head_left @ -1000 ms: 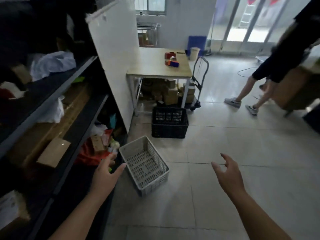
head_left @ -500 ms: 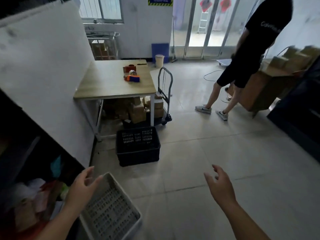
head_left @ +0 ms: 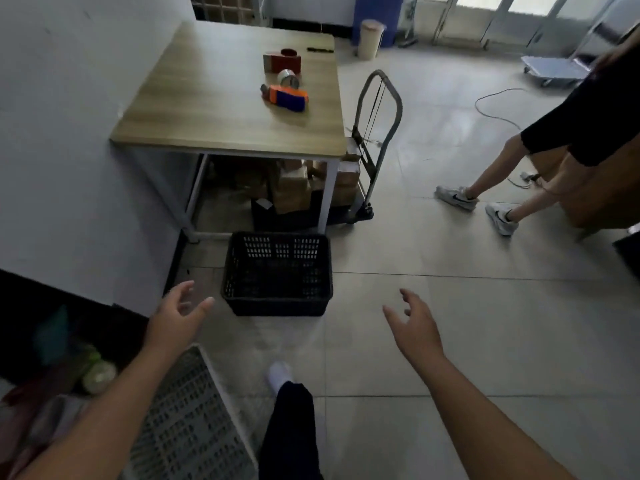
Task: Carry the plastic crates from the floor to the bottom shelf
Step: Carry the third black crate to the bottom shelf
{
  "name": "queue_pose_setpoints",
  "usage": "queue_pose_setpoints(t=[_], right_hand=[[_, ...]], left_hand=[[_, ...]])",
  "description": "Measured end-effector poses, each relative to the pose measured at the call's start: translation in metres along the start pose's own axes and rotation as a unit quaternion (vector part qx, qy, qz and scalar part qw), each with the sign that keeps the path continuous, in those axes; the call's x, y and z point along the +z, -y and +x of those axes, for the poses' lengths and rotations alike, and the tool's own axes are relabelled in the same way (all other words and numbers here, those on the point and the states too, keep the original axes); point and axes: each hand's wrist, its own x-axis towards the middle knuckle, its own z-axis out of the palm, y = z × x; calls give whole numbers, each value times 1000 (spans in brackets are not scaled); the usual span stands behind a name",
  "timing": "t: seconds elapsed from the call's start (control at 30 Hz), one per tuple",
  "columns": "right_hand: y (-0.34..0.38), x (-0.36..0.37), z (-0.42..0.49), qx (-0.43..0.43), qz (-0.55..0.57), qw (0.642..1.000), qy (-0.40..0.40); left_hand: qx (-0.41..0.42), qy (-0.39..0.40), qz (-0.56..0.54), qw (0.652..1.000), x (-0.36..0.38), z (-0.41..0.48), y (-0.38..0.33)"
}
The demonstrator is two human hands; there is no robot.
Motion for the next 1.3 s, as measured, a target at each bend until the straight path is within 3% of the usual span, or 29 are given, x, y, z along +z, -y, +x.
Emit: queue_pose_setpoints(t=[0.23,0.43,0.57,0.67,0.77,0.9,1.07,1.3], right_hand=[[-5,94,189,41,-8,999,12],[-83,209,333,95,-42,993,60],[-145,286,409,93,-77,989,80],[-180,341,458,89,-85,988,89],[-214,388,495,98,-81,987,99],[-241,435,523,93,-82,982,140],[-239,451,536,80,-85,985,123],[-173,376,522,5,-105,990,92]], left_hand=[[-81,10,48,996,74,173,44],[-181,25,92,979,171,294,139],[-189,46,158,968,233,362,207],[-207,-1,168,964,267,412,252],[-259,-50,99,959,295,455,288],[-248,-60,88,963,311,494,331],[-270,-84,60,957,314,514,350],[-317,-127,-22,940,275,446,301]])
